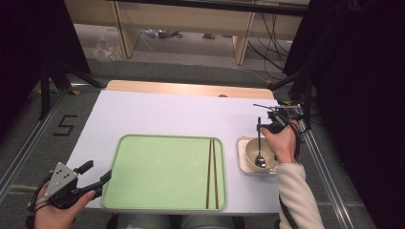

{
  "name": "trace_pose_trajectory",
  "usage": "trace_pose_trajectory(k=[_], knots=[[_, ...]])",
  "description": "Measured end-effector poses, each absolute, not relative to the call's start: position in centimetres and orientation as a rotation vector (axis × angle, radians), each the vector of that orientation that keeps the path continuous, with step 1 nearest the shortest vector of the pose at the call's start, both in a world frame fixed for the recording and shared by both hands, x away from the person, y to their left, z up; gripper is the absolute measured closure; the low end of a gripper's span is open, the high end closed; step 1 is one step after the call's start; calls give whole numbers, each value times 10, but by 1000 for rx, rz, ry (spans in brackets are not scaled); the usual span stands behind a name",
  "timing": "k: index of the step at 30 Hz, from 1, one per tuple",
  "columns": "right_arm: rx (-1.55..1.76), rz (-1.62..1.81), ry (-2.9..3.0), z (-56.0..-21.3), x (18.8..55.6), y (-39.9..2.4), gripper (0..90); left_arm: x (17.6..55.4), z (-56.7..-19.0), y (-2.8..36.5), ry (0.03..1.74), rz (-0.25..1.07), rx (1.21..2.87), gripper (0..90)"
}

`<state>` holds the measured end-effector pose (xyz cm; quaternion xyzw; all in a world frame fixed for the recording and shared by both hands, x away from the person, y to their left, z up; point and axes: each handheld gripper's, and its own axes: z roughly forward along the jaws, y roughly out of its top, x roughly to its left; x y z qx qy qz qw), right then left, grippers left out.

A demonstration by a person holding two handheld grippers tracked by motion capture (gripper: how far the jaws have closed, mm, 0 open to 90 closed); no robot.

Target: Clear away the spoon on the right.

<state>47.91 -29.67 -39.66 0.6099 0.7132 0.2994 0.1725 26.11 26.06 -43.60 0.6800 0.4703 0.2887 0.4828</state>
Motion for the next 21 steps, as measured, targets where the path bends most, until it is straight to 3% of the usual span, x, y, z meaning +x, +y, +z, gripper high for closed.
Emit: trace_pose_trajectory(k=[21], knots=[[1770,839,1993,-402,483,-293,828,261,-436,261,1132,715,1672,301]])
